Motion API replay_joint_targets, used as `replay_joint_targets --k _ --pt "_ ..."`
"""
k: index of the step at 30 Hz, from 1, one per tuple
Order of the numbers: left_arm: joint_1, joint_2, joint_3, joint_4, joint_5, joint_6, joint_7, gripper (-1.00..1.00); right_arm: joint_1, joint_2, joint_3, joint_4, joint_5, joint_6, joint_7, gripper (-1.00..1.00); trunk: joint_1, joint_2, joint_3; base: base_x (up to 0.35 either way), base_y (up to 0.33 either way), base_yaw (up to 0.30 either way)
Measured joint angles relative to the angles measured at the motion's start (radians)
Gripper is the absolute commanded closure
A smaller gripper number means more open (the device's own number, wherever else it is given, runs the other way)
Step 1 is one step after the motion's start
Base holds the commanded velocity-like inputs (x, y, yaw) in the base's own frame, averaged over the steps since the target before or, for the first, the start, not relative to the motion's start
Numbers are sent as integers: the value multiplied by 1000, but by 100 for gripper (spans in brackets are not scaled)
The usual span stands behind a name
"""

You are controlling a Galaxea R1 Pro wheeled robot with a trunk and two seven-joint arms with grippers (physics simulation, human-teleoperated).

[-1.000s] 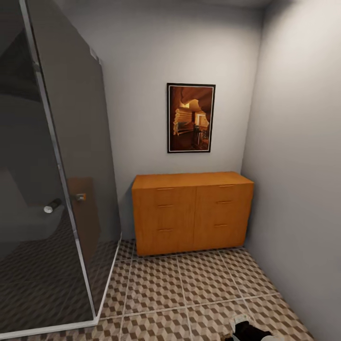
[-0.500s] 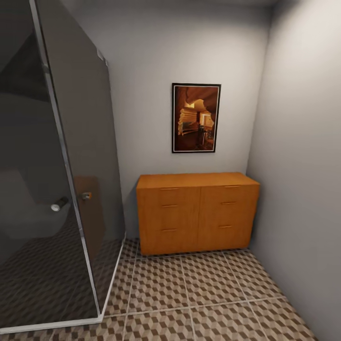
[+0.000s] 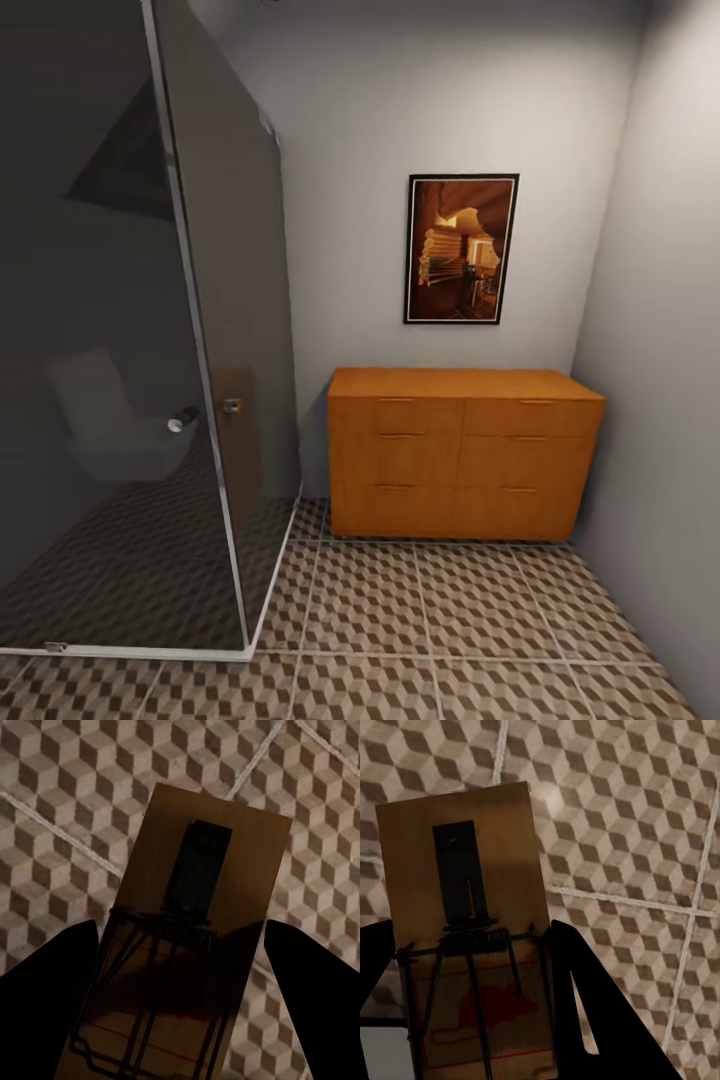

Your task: Take the four mousetraps from the cabinet in the bathroom and place them on the bathroom floor. Make sure all four end up on the same floor surface, and ensure that at least two of them are either under or directly next to the same bathroom sink.

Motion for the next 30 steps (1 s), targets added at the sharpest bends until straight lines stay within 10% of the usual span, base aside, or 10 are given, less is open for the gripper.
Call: replay_joint_targets --k 30 --pt "0 1 0 0 -2 1 -1 100 3 -2 0 0 2 -2 -2 100 0 0 0 0 0 273"
